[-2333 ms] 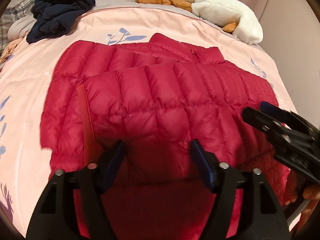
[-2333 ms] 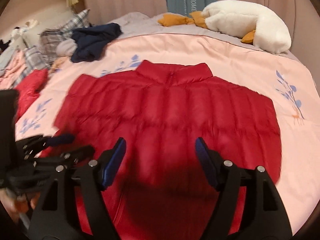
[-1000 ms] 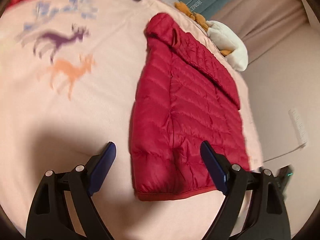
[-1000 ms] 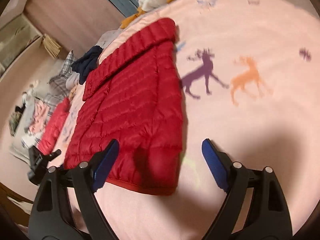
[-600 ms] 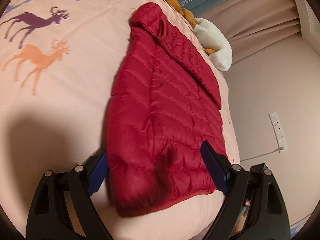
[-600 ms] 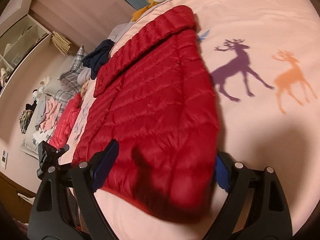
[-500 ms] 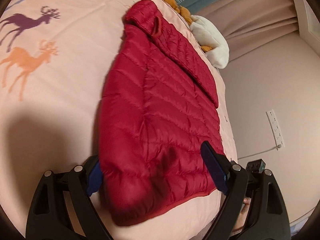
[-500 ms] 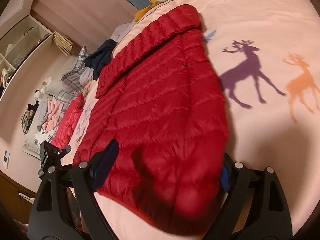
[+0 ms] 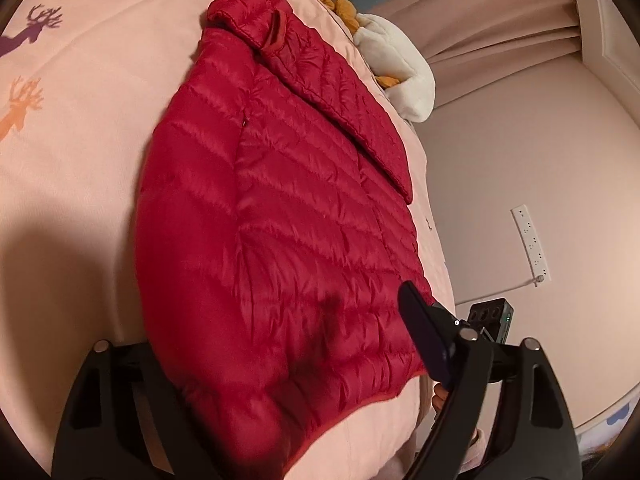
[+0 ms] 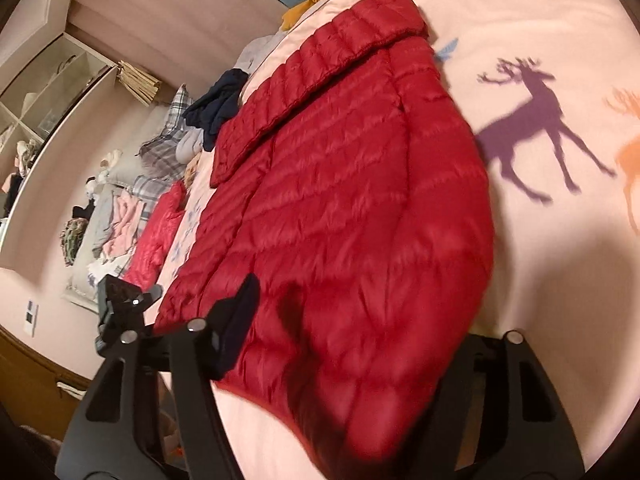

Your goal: Fold large clothes

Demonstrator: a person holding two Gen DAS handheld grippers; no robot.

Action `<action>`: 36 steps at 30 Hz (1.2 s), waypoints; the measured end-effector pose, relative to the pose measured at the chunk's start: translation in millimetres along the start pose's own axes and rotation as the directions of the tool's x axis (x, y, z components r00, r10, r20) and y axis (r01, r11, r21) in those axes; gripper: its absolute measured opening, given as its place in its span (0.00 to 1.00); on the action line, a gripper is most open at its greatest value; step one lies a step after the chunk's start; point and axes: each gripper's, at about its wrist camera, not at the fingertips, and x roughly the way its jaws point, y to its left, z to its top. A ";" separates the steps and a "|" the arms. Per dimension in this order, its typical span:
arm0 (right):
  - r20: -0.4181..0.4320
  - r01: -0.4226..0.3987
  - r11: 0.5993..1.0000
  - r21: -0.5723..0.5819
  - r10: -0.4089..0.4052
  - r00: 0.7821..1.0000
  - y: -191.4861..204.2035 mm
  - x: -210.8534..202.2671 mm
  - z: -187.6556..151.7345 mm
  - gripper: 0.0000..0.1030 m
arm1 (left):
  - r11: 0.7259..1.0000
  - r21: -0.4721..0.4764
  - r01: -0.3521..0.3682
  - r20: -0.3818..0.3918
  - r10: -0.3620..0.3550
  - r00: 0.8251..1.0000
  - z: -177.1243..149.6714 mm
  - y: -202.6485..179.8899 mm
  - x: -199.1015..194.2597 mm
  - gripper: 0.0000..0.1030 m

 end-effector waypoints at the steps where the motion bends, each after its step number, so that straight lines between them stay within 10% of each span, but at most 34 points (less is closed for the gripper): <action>1: -0.004 -0.006 1.000 0.007 0.006 1.000 -1.3 -3.2 -2.8 0.62 | 1.000 -0.001 0.002 -0.002 -0.002 1.000 -2.1 0.6 -1.2 0.75; 10: 0.024 -0.016 0.999 0.032 0.015 1.000 -7.0 -8.8 -14.4 0.56 | 0.999 -0.053 0.001 0.008 0.000 1.000 -14.6 17.0 -13.0 0.51; 21: 0.031 0.000 1.000 0.016 0.000 1.000 0.8 0.3 -17.6 0.21 | 0.996 -0.061 -0.069 -0.006 0.069 0.998 -11.3 12.3 -3.4 0.18; 36: 0.111 -0.054 0.991 -0.119 0.067 0.992 36.0 -24.6 -13.5 0.13 | 0.978 0.157 -0.134 0.099 0.120 0.988 -10.7 -46.5 -27.5 0.12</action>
